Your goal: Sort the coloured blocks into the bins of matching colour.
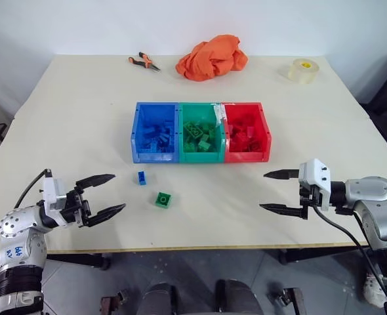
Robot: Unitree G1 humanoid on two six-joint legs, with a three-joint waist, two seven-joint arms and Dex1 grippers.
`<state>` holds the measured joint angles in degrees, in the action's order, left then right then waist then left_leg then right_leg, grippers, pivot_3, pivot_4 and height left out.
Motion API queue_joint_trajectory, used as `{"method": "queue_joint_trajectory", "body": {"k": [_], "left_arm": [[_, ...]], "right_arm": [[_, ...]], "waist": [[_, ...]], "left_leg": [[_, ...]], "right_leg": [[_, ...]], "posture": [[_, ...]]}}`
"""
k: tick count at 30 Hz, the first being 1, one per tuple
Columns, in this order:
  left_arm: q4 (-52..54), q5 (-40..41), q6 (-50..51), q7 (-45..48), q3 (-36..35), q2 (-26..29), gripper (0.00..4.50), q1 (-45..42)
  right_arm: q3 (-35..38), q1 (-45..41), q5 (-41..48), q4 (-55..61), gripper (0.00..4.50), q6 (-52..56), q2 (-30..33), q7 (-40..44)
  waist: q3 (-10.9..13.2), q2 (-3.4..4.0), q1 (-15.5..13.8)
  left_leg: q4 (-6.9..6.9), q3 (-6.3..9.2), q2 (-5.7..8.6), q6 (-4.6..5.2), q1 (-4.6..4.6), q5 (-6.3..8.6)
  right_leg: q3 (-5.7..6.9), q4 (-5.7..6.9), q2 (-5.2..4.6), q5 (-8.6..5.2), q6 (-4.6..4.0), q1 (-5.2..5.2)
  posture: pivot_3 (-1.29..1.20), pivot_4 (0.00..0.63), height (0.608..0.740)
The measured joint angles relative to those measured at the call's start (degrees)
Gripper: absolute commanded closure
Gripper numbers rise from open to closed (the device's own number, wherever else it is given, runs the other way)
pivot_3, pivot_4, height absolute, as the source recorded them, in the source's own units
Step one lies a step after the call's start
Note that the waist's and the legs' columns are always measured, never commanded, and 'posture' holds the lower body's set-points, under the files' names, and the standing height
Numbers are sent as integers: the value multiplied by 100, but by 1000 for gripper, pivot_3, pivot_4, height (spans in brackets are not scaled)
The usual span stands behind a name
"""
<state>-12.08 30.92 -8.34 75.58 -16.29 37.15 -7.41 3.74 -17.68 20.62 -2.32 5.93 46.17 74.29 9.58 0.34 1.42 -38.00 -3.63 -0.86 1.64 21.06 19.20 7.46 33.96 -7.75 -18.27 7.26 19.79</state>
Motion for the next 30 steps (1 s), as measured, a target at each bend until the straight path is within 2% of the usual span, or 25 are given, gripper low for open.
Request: {"method": "queue_joint_trajectory", "body": {"k": [7,11,14,21,30], "left_arm": [[2552,-491,1405,-1672,597,-52,0,843],[3334,-1005,2096,-2680,981,-199,0,1002],[3466,-1448,2449,-3324,1443,-507,0,971],[3330,-2208,2682,-4101,1997,-827,0,658],[2738,-2562,2630,-4185,2421,-933,0,147]], "right_arm": [[225,-46,650,-14,38,-198,-47,569],[237,-81,750,-154,38,-219,-4,881],[220,-259,739,-272,38,-206,-4,877],[213,-390,707,-270,38,-163,-4,856],[257,-393,702,-252,38,-84,115,798]], "waist": [[5,5,-54],[5,6,-124],[5,6,-140],[5,6,-186],[4,7,-264]], "left_leg": [[-3,19,2,1,-6,1],[-3,14,4,2,-10,1],[-4,11,6,3,-8,0],[-6,12,6,3,-4,-1],[-10,9,4,3,-7,-1]], "right_leg": [[-4,-20,-27,0,0,-26],[-4,-23,-26,0,0,-31],[-4,-25,-24,0,0,-29],[-1,-28,4,0,0,-29],[-2,-28,7,0,0,-31]], "posture": [[0,150,740],[0,150,740],[0,150,740],[0,150,740],[0,150,740]]}}
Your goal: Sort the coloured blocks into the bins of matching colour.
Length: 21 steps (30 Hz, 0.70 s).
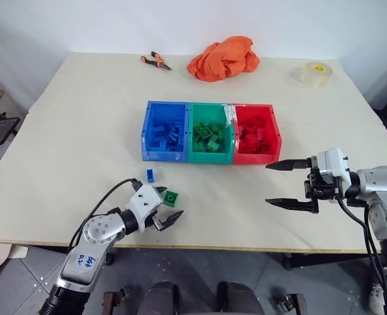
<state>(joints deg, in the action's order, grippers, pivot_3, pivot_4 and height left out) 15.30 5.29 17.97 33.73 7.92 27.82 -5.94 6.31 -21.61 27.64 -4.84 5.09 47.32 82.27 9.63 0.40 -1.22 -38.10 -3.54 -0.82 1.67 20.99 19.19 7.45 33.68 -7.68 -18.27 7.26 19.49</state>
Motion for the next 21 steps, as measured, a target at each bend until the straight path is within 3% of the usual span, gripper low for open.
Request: {"method": "queue_joint_trajectory", "body": {"k": [8,16,21], "left_arm": [[-252,89,-143,227,52,-43,2326,-152],[-292,229,-87,173,-53,-367,2444,-334],[-567,148,-215,-39,-22,-762,2444,-1080]], "right_arm": [[78,55,-38,19,0,6,131,-96],[108,82,-51,8,0,-17,136,-163],[345,264,-62,-2,0,-48,139,-365]], "waist": [[0,0,-13],[0,-1,-29],[0,-1,-47]], "left_leg": [[-2,-1,0,0,1,0],[-8,1,2,2,7,-1],[-9,-1,10,6,8,-4]], "right_leg": [[1,1,0,0,0,0],[7,2,2,0,0,0],[20,3,5,3,5,-1]], "posture": [[0,150,740],[0,150,740],[0,150,740]]}}
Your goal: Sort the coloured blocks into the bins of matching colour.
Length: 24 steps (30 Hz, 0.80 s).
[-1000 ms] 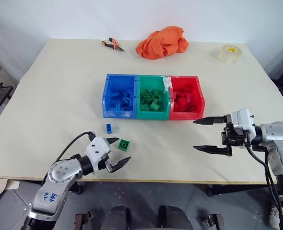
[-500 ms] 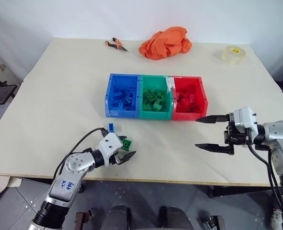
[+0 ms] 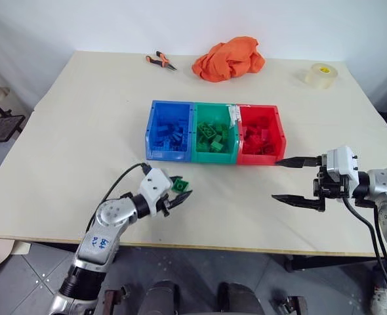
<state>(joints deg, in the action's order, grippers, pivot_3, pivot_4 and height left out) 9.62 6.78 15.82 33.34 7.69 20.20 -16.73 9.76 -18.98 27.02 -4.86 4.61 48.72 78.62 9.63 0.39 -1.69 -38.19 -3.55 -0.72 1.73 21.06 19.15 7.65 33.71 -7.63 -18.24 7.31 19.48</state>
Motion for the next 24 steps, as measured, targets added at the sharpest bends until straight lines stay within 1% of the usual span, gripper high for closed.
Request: {"method": "queue_joint_trajectory", "body": {"k": [2,5,9,11,15,16,17,19,22,24], "left_arm": [[-309,-110,-177,-133,86,-257,2444,-409],[-1108,-318,-427,-416,200,-679,2444,-1202],[-2659,-508,-1137,-726,205,-1145,2444,-2360],[-3353,-526,-1529,-763,186,-1285,1708,-2802],[-4432,-578,-2170,-762,135,-1330,517,-3278],[-4528,-585,-2271,-763,115,-1321,196,-3304],[-4602,-588,-2363,-756,107,-1313,16,-3327],[-4596,-588,-2494,-681,101,-1248,16,-3322],[-4211,-559,-2506,-494,57,-1107,16,-3107],[-3255,-282,-2306,-122,15,-841,16,-2516]], "right_arm": [[74,76,-4,17,0,-37,3,-81],[186,254,-9,61,0,-68,0,-230],[266,550,-4,341,0,-73,-25,-483],[307,678,-1,490,0,-72,-50,-596],[350,858,16,684,0,-62,-74,-773],[356,869,18,701,0,-60,-75,-799],[365,875,20,703,0,-57,-75,-818],[370,875,25,711,0,-55,-75,-848],[367,868,27,716,0,-51,-76,-858],[325,792,48,699,0,-49,-89,-829]], "waist": [[0,-1,-4],[0,-3,-38],[2,-6,-90],[2,-6,-89],[4,-10,-88],[4,-10,-86],[4,-10,-89],[5,-11,-95],[5,-11,-93],[4,-9,-31]], "left_leg": [[0,-2,0,0,0,0],[1,-12,4,5,-1,-3],[1,-19,5,6,1,-4],[5,-26,4,6,-2,-4],[4,-29,3,6,1,-5],[3,-30,3,6,1,-5],[3,-29,4,6,1,-5],[2,-27,4,6,1,-5],[2,-26,3,6,1,-5],[6,-25,0,6,-2,-5]], "right_leg": [[8,1,4,1,2,0],[15,-1,7,5,10,2],[15,-3,12,6,12,7],[13,-5,12,7,13,8],[13,-5,13,7,14,12],[12,-5,13,7,14,13],[12,-3,13,8,15,13],[13,-3,13,8,16,12],[12,-1,13,8,15,12],[8,2,13,8,15,13]], "posture": [[0,150,740],[0,150,740],[0,150,740],[0,150,740],[0,150,740],[0,150,740],[0,150,740],[0,150,740],[0,150,740],[0,150,740]]}}
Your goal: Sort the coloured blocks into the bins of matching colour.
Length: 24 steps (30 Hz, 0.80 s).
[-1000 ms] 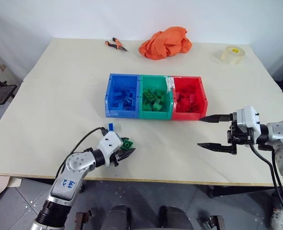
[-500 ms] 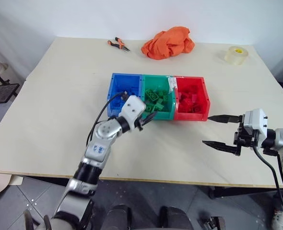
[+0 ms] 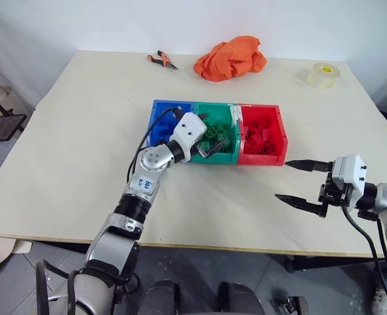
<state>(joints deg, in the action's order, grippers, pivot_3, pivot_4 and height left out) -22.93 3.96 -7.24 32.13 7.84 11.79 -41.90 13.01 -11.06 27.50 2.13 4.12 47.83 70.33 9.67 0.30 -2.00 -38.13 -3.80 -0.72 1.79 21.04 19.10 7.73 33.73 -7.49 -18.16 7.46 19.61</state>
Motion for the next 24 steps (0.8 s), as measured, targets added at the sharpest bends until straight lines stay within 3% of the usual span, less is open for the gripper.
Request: {"method": "queue_joint_trajectory", "body": {"k": [4,8,13,17,24], "left_arm": [[2089,747,932,695,-161,820,16,1665],[3437,1555,1524,1185,-994,1745,16,3243],[3581,2090,1597,1819,-2107,2533,16,4598],[3564,2408,1592,2155,-2888,2822,16,5170],[3467,2408,1593,2232,-3109,2939,16,5077]], "right_arm": [[-145,-290,15,-221,0,-8,-20,160],[-412,-736,-27,-609,0,-30,-94,384],[-734,-1343,-171,-1190,0,-158,-235,692],[-862,-1667,-236,-1533,0,-252,-309,902],[-926,-1793,-359,-1824,0,-369,-424,1065]], "waist": [[1,-2,132],[2,-1,191],[3,3,189],[4,5,193],[6,7,198]], "left_leg": [[-1,12,-8,-6,-6,-3],[-4,21,-12,-10,-7,-5],[0,37,-7,-9,3,0],[2,41,-7,-13,3,3],[3,39,-4,-13,3,3]], "right_leg": [[-2,9,2,-1,-2,-2],[-26,1,-8,-5,-9,-11],[-29,-8,-35,-6,-12,-9],[-24,-5,-57,-9,-17,-7],[-17,3,-55,-9,-18,-5]], "posture": [[0,150,740],[0,150,740],[0,150,740],[0,150,740],[0,150,740]]}}
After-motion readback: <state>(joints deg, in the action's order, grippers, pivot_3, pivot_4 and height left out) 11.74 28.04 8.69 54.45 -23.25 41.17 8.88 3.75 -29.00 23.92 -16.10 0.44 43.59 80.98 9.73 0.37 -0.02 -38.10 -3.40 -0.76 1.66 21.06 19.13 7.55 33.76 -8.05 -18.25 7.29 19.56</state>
